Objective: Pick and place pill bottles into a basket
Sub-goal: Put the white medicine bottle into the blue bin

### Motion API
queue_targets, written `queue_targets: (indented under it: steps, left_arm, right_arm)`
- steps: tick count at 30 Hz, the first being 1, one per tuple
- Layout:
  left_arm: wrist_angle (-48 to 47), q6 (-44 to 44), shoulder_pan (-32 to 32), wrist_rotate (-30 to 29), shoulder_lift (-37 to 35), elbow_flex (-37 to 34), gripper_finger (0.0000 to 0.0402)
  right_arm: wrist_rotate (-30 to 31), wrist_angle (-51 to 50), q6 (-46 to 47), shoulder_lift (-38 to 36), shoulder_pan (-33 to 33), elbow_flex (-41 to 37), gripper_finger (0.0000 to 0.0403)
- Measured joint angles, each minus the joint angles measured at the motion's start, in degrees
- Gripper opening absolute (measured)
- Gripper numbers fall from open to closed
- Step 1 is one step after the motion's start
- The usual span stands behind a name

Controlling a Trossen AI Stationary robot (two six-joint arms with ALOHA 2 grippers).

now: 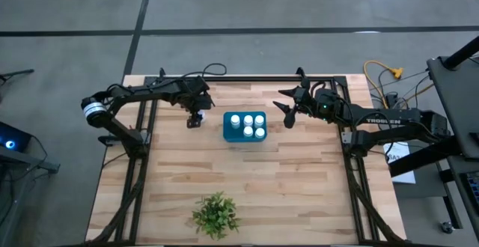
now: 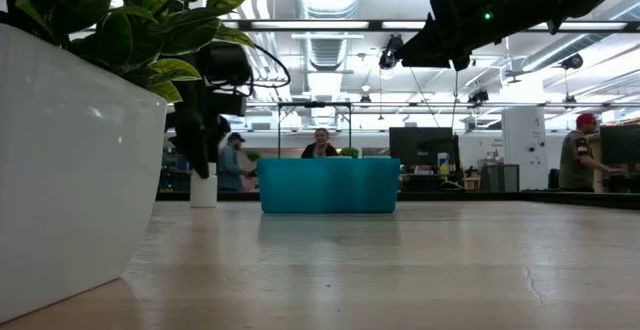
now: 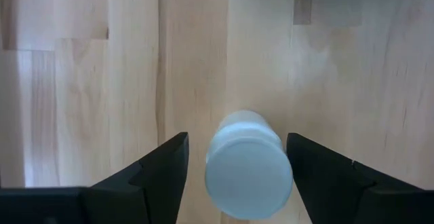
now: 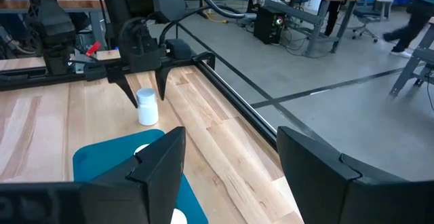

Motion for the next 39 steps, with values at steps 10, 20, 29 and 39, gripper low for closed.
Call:
queue_targets:
  steps: [10,20,29,39]
  left_arm:
    - [-0.60,0.04,0.00,-2.16,-0.08,-0.03,0.0156]
    - [-3.52,0.00,-0.13,-2.40,-0.11,0.52,0.0143]
    - [-8.02,-1.47,-2.60,-2.23,0.04,2.97,0.0143]
    - [-11.54,-3.06,-8.79,-1.92,-0.04,7.59,0.0143]
  right_arm:
    - [0.00,0.00,-0.01,0.00,0.00,0.00,0.0224]
    - [0.00,0.07,-0.01,0.00,0.00,0.00,0.0224]
    - [0.00,0.20,-0.43,0.00,0.00,0.00,0.0224]
    - [0.02,0.20,-0.47,0.00,0.00,0.00,0.0224]
